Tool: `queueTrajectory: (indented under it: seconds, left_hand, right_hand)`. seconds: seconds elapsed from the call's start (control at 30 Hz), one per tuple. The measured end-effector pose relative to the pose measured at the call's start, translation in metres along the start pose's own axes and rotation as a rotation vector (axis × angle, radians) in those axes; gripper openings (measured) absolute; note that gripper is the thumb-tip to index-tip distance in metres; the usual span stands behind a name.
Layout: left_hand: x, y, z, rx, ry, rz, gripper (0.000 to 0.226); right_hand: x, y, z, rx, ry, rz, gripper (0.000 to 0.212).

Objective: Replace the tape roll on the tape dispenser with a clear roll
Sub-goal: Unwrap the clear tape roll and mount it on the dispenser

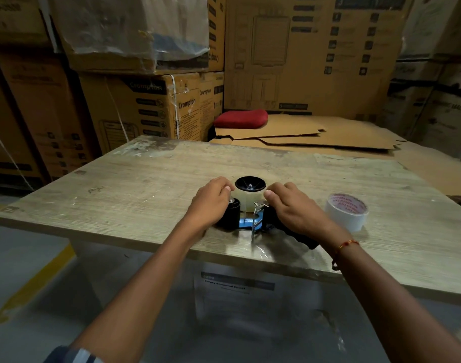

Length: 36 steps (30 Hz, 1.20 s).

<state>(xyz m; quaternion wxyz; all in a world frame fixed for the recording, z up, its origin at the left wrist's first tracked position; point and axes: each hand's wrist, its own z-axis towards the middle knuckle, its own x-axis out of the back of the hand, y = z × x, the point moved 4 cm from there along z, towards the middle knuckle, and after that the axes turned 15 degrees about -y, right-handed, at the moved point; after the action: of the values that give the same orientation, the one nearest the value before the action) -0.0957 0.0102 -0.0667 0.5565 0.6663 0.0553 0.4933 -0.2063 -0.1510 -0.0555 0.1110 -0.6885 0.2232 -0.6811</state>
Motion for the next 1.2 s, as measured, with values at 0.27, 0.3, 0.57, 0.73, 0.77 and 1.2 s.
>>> queueTrajectory:
  seconds: [0.27, 0.3, 0.57, 0.73, 0.77, 1.2]
  left_hand:
    - [-0.008, 0.033, 0.003, 0.083, 0.008, 0.623, 0.036]
    - [-0.009, 0.033, 0.003, 0.093, -0.002, 0.641, 0.038]
    - [-0.023, 0.033, 0.003, 0.132, 0.085, 0.638, 0.011]
    - [-0.027, 0.033, -0.004, 0.095, 0.129, 0.698, 0.009]
    - [-0.028, 0.034, -0.006, 0.076, 0.147, 0.719, 0.010]
    - [-0.016, 0.029, -0.031, -0.096, 0.068, 0.717, 0.017]
  right_hand:
    - [-0.001, -0.003, -0.001, -0.062, 0.051, -0.118, 0.038]
    - [-0.001, -0.003, -0.003, -0.058, 0.053, -0.121, 0.038]
    - [0.000, -0.003, -0.017, -0.029, -0.063, -0.144, 0.043]
    - [-0.006, 0.000, -0.020, -0.053, -0.090, -0.168, 0.056]
    - [-0.007, 0.000, -0.020, -0.060, -0.089, -0.167, 0.058]
    - [-0.012, 0.000, -0.008, -0.112, -0.039, -0.176, 0.060]
